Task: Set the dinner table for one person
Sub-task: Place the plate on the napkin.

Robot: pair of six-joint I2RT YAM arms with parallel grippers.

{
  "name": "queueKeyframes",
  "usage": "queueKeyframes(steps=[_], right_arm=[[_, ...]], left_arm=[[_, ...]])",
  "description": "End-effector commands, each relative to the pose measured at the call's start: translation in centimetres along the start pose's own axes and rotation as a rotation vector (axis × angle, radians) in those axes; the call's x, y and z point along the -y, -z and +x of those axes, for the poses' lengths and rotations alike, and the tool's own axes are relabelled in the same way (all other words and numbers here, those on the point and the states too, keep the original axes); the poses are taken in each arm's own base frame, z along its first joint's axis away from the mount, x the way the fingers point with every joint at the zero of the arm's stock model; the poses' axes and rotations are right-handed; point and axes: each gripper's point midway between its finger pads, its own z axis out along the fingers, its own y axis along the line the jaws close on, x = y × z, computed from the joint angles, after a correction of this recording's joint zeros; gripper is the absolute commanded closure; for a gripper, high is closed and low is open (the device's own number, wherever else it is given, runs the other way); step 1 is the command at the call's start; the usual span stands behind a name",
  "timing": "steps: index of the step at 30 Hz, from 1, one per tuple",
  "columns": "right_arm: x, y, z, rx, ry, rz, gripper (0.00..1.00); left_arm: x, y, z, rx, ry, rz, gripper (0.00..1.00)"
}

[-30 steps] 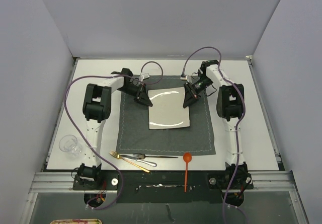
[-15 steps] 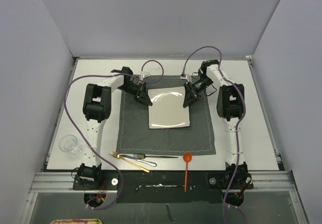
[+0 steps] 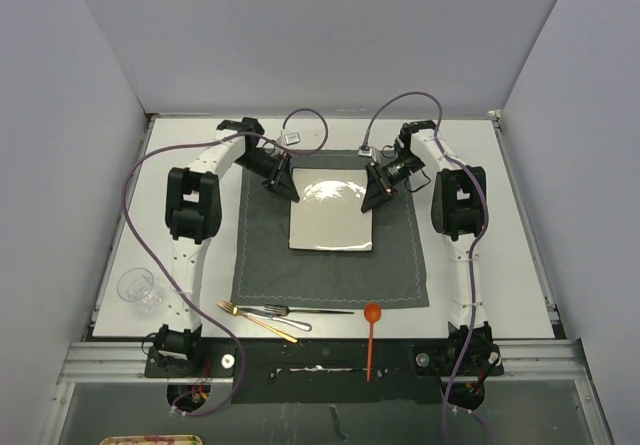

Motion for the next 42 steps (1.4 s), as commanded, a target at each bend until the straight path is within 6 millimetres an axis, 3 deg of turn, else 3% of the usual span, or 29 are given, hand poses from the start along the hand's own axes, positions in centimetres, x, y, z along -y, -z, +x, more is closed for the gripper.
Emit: queueKeyframes(steps=[1, 6, 13, 19, 30, 42], right_arm=[[-5.6, 0.4, 0.1, 0.016, -0.043, -0.093, 1.00], [-6.0, 0.1, 0.7, 0.000, -0.053, -0.102, 1.00], [-6.5, -0.6, 1.7, -0.027, -0.064, -0.099, 1.00], [-6.6, -1.1, 2.4, -0.049, -0.069, -0.086, 1.00], [-5.9, -2.8, 4.4, -0.142, -0.096, -0.068, 1.00], [-4.6, -3.4, 5.8, -0.218, -0.110, -0.015, 1.00]], left_arm=[[6.3, 0.9, -1.4, -0.014, -0.129, 0.027, 1.00], [7.8, 0.7, -0.1, -0.066, -0.130, 0.018, 1.00], [7.4, 0.5, 2.0, -0.112, -0.087, 0.007, 1.00], [6.9, 0.6, 2.5, -0.135, -0.089, -0.017, 1.00], [5.3, 1.3, 2.9, -0.150, -0.077, -0.060, 1.00], [2.5, 1.9, 3.2, -0.146, -0.065, -0.121, 1.00]])
